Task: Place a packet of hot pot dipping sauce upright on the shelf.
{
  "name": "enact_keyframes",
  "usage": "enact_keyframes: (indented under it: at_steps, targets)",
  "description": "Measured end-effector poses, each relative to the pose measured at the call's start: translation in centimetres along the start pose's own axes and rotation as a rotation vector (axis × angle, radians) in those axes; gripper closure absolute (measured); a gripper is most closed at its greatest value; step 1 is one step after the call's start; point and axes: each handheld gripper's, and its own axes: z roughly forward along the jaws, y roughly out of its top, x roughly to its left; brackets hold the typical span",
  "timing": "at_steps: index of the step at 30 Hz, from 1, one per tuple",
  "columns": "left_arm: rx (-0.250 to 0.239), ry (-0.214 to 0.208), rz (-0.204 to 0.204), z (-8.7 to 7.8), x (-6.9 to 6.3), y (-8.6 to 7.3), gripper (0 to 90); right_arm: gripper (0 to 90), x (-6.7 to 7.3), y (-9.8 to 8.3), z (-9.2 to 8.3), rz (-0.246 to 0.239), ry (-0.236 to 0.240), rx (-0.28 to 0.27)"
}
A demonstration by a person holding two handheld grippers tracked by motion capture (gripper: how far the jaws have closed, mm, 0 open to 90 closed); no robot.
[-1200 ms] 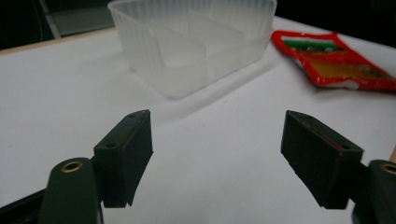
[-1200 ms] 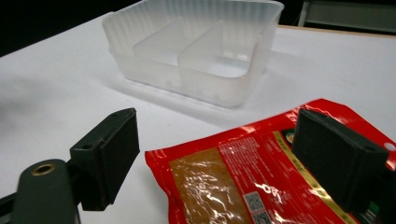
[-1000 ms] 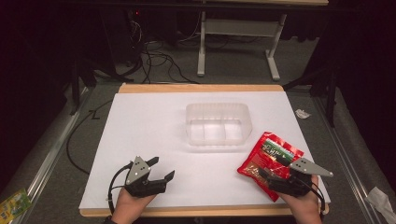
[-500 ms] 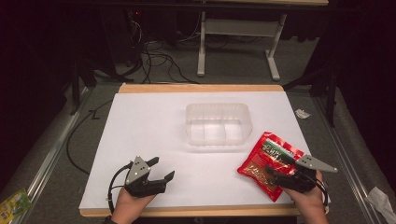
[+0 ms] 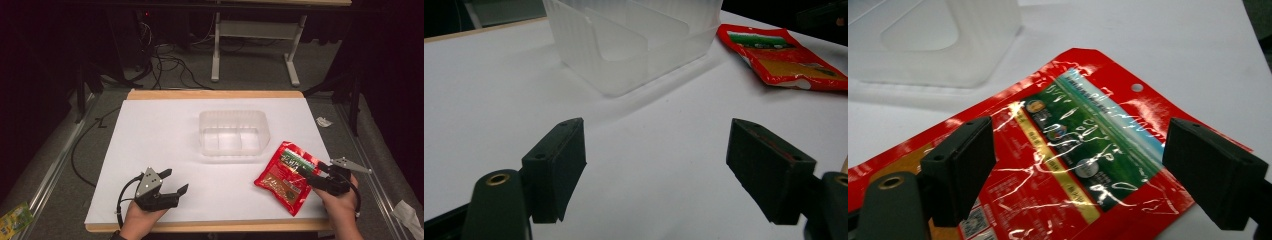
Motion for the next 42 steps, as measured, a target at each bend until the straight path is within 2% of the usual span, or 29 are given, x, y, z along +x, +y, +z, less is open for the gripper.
enact_keyframes:
  at_steps: [4,8,11,16,24,27,31,33,39,42]
  targets:
    - [0.002,-0.003,0.007,0.1,-0.2,0.0,24.4,12.5,-0.7,0.4,0.3,0.024,-0.025,0.003]
    - [0.001,0.000,0.007,0.0,-0.1,0.0,24.4,10.4,-2.3,1.1,1.3,0.056,-0.072,0.012]
    - [-0.002,0.002,0.001,0.0,-0.1,-0.1,24.4,10.1,-2.9,1.2,1.7,0.068,-0.088,0.021]
    - [-0.002,0.000,0.006,-0.1,-0.1,-0.1,24.4,10.0,-4.3,1.2,2.1,0.131,-0.110,0.044]
    - [0.004,-0.008,0.005,0.1,-0.1,-0.1,24.4,10.5,-5.4,0.8,2.4,0.195,-0.085,0.064]
    - [0.008,-0.013,0.006,0.2,-0.1,-0.2,24.4,12.3,-5.4,0.8,2.4,0.199,-0.078,0.066]
    - [0.002,-0.015,0.010,0.1,0.0,-0.1,24.4,18.6,-5.4,0.7,2.4,0.212,-0.009,0.061]
    - [-0.003,-0.011,0.002,0.1,0.1,-0.1,24.5,21.3,-5.4,0.6,2.3,0.220,-0.002,0.053]
    - [0.005,-0.002,-0.010,0.1,0.4,-0.2,24.4,34.8,-5.7,0.4,1.6,0.230,0.065,-0.007]
    - [0.007,-0.002,-0.009,0.1,0.3,-0.2,24.5,37.0,-5.6,0.4,1.3,0.235,0.091,-0.017]
